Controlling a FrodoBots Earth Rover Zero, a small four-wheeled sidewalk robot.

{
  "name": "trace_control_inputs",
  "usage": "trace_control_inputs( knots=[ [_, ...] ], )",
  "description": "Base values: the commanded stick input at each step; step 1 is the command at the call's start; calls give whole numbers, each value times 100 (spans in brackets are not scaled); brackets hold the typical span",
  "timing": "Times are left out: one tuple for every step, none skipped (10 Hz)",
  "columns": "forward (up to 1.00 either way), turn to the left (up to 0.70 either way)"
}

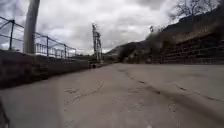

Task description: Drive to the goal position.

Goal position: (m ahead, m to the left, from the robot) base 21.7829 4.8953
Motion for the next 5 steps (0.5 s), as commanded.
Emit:
trace_control_inputs(
  knots=[
    [70,0],
    [70,0],
    [70,0],
    [70,0],
    [70,0]
  ],
)
